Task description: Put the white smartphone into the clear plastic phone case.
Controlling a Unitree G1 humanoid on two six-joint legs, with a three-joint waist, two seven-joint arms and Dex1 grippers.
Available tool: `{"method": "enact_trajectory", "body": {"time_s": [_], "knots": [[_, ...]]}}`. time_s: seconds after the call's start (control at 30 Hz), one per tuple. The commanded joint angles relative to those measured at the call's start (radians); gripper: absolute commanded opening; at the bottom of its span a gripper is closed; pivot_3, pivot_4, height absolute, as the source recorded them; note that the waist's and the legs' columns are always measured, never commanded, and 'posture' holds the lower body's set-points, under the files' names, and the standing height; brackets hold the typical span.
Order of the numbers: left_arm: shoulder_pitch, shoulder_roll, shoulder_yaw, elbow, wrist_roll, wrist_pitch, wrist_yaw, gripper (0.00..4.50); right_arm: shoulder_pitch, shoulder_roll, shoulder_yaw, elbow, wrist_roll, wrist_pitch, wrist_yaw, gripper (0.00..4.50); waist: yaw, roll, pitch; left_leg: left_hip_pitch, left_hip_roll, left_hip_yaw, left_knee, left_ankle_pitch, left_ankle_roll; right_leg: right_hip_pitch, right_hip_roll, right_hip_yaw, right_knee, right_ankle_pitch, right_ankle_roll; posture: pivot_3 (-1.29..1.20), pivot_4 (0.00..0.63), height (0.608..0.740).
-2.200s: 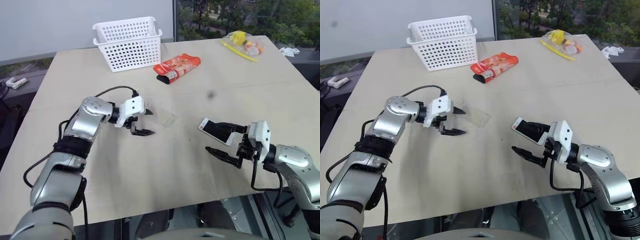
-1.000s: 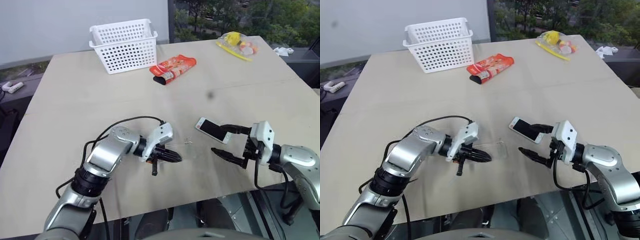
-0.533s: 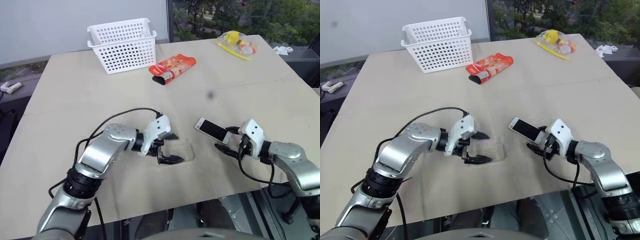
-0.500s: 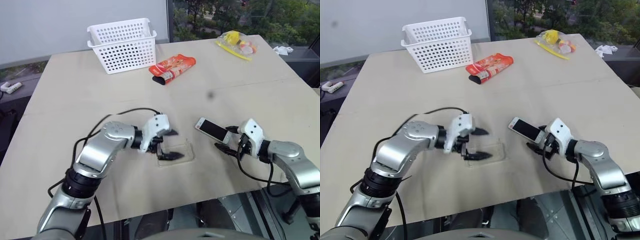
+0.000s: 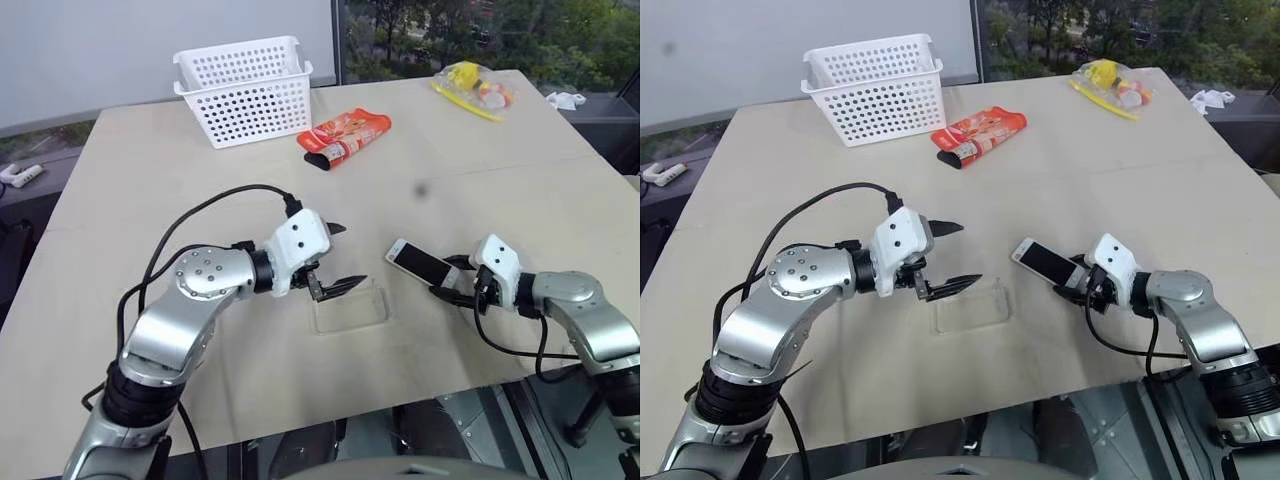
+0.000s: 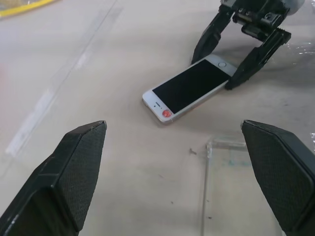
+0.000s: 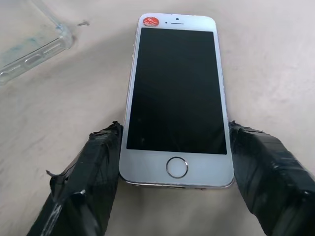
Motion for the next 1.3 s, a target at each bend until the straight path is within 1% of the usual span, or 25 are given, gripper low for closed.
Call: {"method": "enact_trajectory", "body": {"time_s": [0.03, 0.17, 0.23, 0.37, 0.43, 0.47, 0.5, 0.53, 0.57, 0.6, 0.63, 0.67, 0.7, 0.73, 0.87, 1.0, 1.13, 1.2, 1.3], "knots": [[0.01, 0.004, 0.014, -0.069, -0.038, 0.028, 0.019, 4.48, -0.002, 0.001, 0.039, 0.061, -0.043, -0.025, 0.018, 2.56, -0.003, -0.002, -0.001, 0.001, 0.0, 0.001, 0.0, 0.0, 0.0, 0.001, 0.0, 0.0, 0.0, 0.0, 0.0, 0.0, 0.15, 0.74], [0.019, 0.009, 0.045, -0.063, -0.091, 0.052, 0.02, 4.48, -0.039, 0.003, 0.034, 0.084, -0.055, -0.099, 0.037, 0.81, -0.002, -0.002, -0.001, 0.006, 0.001, 0.001, 0.0, 0.0, 0.0, 0.005, 0.001, 0.0, 0.0, 0.001, -0.001, 0.0, 0.15, 0.74], [0.022, 0.027, 0.073, -0.044, -0.128, 0.055, -0.004, 4.48, -0.078, 0.009, 0.029, 0.076, -0.034, -0.154, 0.075, 0.81, -0.003, -0.002, -0.001, 0.009, 0.001, 0.002, 0.0, 0.0, 0.0, 0.008, 0.001, -0.001, 0.0, 0.0, -0.001, 0.0, 0.15, 0.74], [0.028, 0.081, 0.089, 0.0, -0.138, 0.018, -0.041, 4.48, -0.139, 0.013, 0.028, 0.077, -0.021, -0.13, 0.096, 0.81, -0.003, 0.0, 0.001, 0.008, 0.001, 0.003, 0.0, 0.0, 0.0, 0.006, 0.001, -0.001, 0.0, 0.001, -0.001, 0.0, 0.15, 0.74], [0.032, 0.095, 0.091, 0.007, -0.146, 0.005, -0.054, 4.48, -0.155, 0.003, 0.034, 0.107, -0.039, -0.132, 0.102, 0.81, -0.001, 0.0, 0.001, 0.007, 0.001, 0.003, -0.002, 0.0, -0.001, 0.004, 0.001, -0.001, 0.0, 0.001, -0.001, 0.0, 0.15, 0.74], [0.035, 0.098, 0.091, 0.004, -0.156, 0.003, -0.06, 4.48, -0.161, -0.003, 0.041, 0.131, -0.055, -0.135, 0.101, 1.35, 0.0, 0.0, 0.001, 0.006, 0.001, 0.003, -0.003, 0.002, -0.004, 0.003, 0.0, 0.0, 0.0, 0.001, -0.001, 0.0, 0.15, 0.74], [0.039, 0.099, 0.091, -0.001, -0.164, 0.003, -0.066, 4.48, -0.166, -0.006, 0.045, 0.151, -0.065, -0.132, 0.101, 1.6, 0.003, 0.0, 0.001, 0.004, 0.001, 0.003, -0.003, 0.003, -0.005, 0.002, 0.0, 0.0, 0.0, 0.001, -0.001, 0.0, 0.15, 0.74], [0.042, 0.1, 0.09, -0.005, -0.169, 0.003, -0.067, 4.48, -0.171, -0.003, 0.044, 0.166, -0.065, -0.122, 0.102, 2.07, 0.005, 0.0, 0.001, 0.002, 0.001, 0.003, -0.003, 0.003, -0.005, 0.0, 0.0, 0.0, -0.001, 0.001, -0.001, 0.0, 0.15, 0.74], [0.045, 0.101, 0.09, -0.007, -0.172, 0.004, -0.066, 4.48, -0.176, 0.005, 0.042, 0.178, -0.059, -0.108, 0.107, 2.42, 0.006, 0.0, 0.001, -0.001, 0.001, 0.002, -0.003, 0.003, -0.005, -0.002, 0.0, 0.001, -0.001, 0.001, -0.001, 0.0, 0.15, 0.74], [0.047, 0.102, 0.089, -0.009, -0.175, 0.005, -0.066, 4.48, -0.18, 0.011, 0.043, 0.191, -0.061, -0.105, 0.108, 3.09, 0.005, 0.0, 0.001, -0.002, 0.001, 0.002, -0.003, 0.003, -0.005, -0.003, 0.0, 0.001, -0.002, 0.001, -0.001, 0.0, 0.15, 0.74], [0.048, 0.103, 0.088, -0.009, -0.176, 0.005, -0.067, 4.48, -0.188, 0.014, 0.05, 0.208, -0.073, -0.108, 0.103, 3.24, 0.005, 0.0, 0.001, -0.002, 0.001, 0.002, -0.003, 0.003, -0.005, -0.003, 0.0, 0.002, -0.002, 0.001, -0.001, 0.0, 0.15, 0.74], [0.048, 0.105, 0.087, -0.009, -0.177, 0.005, -0.067, 4.48, -0.195, 0.016, 0.057, 0.224, -0.085, -0.106, 0.098, 3.93, 0.005, 0.0, 0.001, -0.002, 0.001, 0.002, -0.003, 0.003, -0.005, -0.003, 0.0, 0.001, -0.003, 0.001, -0.001, 0.0, 0.15, 0.74], [0.048, 0.107, 0.088, -0.009, -0.179, 0.004, -0.067, 4.48, -0.201, 0.016, 0.065, 0.238, -0.095, -0.1, 0.1, 4.27, 0.004, 0.0, 0.001, -0.002, 0.001, 0.002, -0.003, 0.003, -0.005, -0.003, 0.0, 0.001, -0.003, 0.001, -0.001, 0.0, 0.15, 0.74], [0.049, 0.108, 0.088, -0.009, -0.181, 0.004, -0.067, 4.48, -0.205, 0.016, 0.073, 0.247, -0.1, -0.091, 0.104, 4.4, 0.003, 0.0, 0.001, -0.002, 0.001, 0.002, -0.003, 0.003, -0.005, -0.003, 0.0, 0.001, -0.003, 0.001, -0.001, 0.0, 0.15, 0.74], [0.053, 0.113, 0.092, -0.013, -0.189, 0.008, -0.064, 4.48, -0.202, 0.023, 0.076, 0.229, -0.067, -0.038, 0.14, 4.4, 0.003, 0.0, 0.001, -0.002, 0.001, 0.001, -0.003, 0.003, -0.005, -0.003, 0.0, 0.0, -0.003, 0.001, -0.002, 0.0, 0.15, 0.74], [0.058, 0.118, 0.095, -0.014, -0.195, 0.008, -0.059, 4.48, -0.18, 0.055, 0.038, 0.147, 0.017, 0.046, 0.153, 4.4, 0.003, 0.0, 0.001, -0.002, 0.001, 0.0, -0.002, 0.0, -0.001, -0.002, 0.0, 0.0, -0.003, 0.001, -0.002, 0.0, 0.15, 0.74], [0.059, 0.12, 0.093, -0.013, -0.2, 0.008, -0.056, 4.48, -0.141, 0.06, 0.055, 0.142, -0.022, 0.025, 0.122, 4.4, 0.0, 0.001, 0.001, -0.002, 0.001, 0.0, -0.003, 0.001, -0.002, -0.002, 0.0, 0.0, -0.003, 0.001, -0.002, 0.0, 0.15, 0.74], [0.057, 0.12, 0.089, -0.012, -0.2, 0.007, -0.056, 4.48, -0.134, 0.075, 0.059, 0.173, -0.054, 0.0, 0.079, 4.4, -0.002, 0.0, 0.001, -0.002, 0.001, 0.0, -0.003, 0.003, -0.005, -0.002, 0.0, 0.0, -0.003, 0.001, -0.002, 0.0, 0.15, 0.74], [0.052, 0.12, 0.085, -0.011, -0.203, 0.006, -0.059, 4.48, -0.104, 0.101, 0.056, 0.214, -0.06, -0.036, 0.06, 4.4, -0.005, 0.0, 0.0, -0.001, 0.001, 0.001, -0.003, 0.003, -0.005, -0.002, 0.0, 0.001, -0.003, 0.001, -0.002, 0.0, 0.15, 0.74]]}}
